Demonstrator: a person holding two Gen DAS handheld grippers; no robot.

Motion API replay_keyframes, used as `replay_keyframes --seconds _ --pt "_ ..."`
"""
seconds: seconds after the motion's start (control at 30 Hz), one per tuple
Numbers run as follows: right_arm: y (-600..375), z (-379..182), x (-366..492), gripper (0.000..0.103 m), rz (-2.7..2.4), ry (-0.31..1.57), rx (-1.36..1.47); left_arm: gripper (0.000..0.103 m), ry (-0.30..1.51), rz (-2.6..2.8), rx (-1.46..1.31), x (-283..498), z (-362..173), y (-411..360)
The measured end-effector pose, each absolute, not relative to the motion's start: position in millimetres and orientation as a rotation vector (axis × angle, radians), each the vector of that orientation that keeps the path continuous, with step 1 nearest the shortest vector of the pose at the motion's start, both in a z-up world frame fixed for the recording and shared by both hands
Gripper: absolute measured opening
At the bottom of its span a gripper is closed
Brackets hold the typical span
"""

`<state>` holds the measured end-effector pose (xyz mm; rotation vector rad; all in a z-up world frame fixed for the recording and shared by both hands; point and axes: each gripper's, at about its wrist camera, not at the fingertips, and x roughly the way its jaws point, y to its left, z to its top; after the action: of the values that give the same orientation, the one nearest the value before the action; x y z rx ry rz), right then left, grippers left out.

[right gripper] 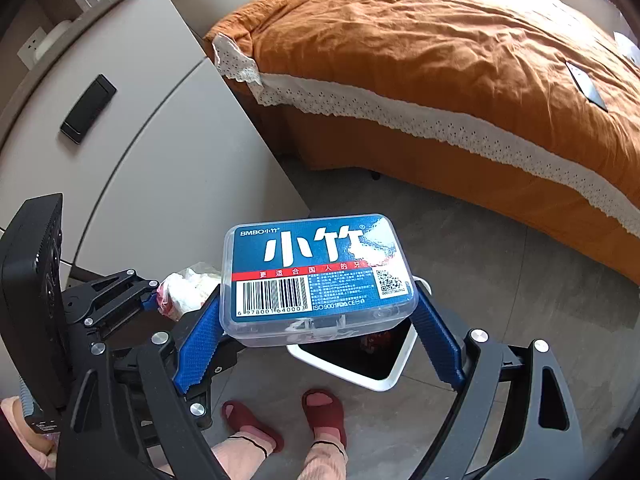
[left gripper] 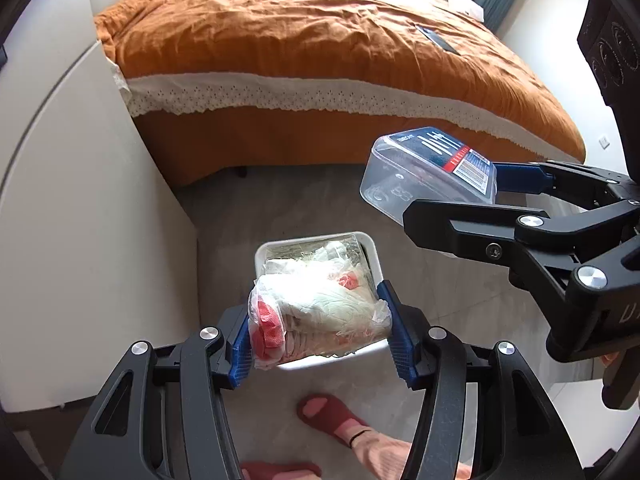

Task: Collect trash
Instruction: 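Carry the bundle and box over the bin and open both tools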

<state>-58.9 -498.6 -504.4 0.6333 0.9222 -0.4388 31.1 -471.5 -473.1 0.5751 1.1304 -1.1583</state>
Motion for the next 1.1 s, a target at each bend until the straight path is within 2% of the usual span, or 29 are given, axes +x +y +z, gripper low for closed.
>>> replay_keyframes --seconds 0.03,0.1,0.13,0.17,0.33,0.53,0.73,1.1 --pt "-500 -514 -59 0.088 -0.443 0.931 0.637 0.055 1.139 -1.161 0.575 32 -482 -473" --pt "-503 -536 -57 0.088 -0.442 0.965 0.654 0.067 1.158 -1.166 0.562 33 -498 -474" --pt "-504 -548 -55 0.091 -0.437 0.985 0.666 0.096 1.176 -1.165 0.549 33 -505 -473" --pt "-505 -557 -55 0.1 -0.443 0.994 0.673 0.098 1.18 -1.158 0.533 34 -510 -473" --pt "-507 -579 -55 0.099 -0.463 1.039 0.683 0.098 1.239 -1.143 0.513 36 -536 -473" --pt "-502 -561 -55 0.099 -0.452 1.03 0.684 0.098 1.218 -1.124 0.501 37 -518 -464" --pt "-495 -516 -50 0.099 -0.438 0.988 0.657 0.098 1.18 -1.1 0.464 48 -469 -454" --pt "-454 -385 -41 0.099 -0.395 0.845 0.442 0.098 1.046 -1.029 0.368 53 -350 -424"
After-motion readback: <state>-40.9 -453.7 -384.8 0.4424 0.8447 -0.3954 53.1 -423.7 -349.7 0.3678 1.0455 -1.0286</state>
